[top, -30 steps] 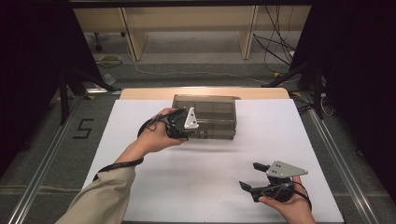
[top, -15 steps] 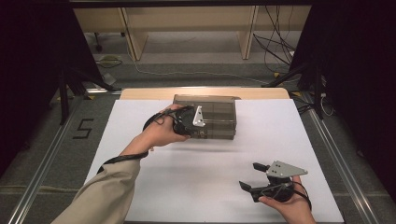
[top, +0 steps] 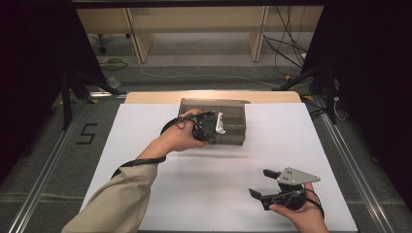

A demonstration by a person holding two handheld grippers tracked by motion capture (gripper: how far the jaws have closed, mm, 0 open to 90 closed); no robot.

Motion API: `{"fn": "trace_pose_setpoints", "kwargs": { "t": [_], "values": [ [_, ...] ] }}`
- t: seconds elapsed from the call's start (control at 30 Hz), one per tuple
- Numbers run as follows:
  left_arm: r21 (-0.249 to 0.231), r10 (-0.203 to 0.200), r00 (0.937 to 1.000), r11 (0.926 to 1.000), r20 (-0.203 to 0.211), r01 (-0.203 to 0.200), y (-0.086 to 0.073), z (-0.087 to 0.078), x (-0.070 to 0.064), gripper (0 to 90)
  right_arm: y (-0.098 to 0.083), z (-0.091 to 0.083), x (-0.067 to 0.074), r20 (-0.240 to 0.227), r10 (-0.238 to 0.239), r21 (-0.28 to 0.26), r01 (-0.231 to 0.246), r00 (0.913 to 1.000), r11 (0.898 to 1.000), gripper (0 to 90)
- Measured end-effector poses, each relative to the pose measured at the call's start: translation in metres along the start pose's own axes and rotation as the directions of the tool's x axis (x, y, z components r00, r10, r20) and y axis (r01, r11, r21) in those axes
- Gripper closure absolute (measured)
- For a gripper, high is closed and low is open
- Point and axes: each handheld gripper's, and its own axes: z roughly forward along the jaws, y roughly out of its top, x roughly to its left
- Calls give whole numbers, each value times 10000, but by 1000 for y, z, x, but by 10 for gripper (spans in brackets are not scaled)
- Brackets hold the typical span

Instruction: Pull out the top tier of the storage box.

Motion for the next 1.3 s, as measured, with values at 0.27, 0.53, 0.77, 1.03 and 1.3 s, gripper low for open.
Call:
{"fn": "trace_pose_setpoints", "kwargs": {
  "t": [0.27, 0.53, 0.77, 1.03, 1.3],
  "values": [
    [182, 327, 9993, 9993, 155, -330, 4, 2, -1, 712, 0, 0, 0, 8, 6, 1, -6, 10000, 10000, 163],
    [315, 614, 9979, 9976, 227, -621, 6, 4, -3, 758, 0, 0, 0, 8, 5, 14, -5, 10000, 10000, 163],
    [507, 872, 9958, 9948, 267, -884, 9, 6, -4, 790, 0, 0, 0, -1, 0, -1, 0, 10000, 10000, 163],
    [683, 957, 9948, 9929, 342, -979, 10, 4, -2, 814, 0, 0, 0, -3, -14, -2, 14, 10000, 10000, 163],
    [836, 998, 9943, 9912, 367, -1025, 13, 5, -4, 831, 0, 0, 0, -2, -13, -6, 13, 10000, 10000, 164]
  ]
}}
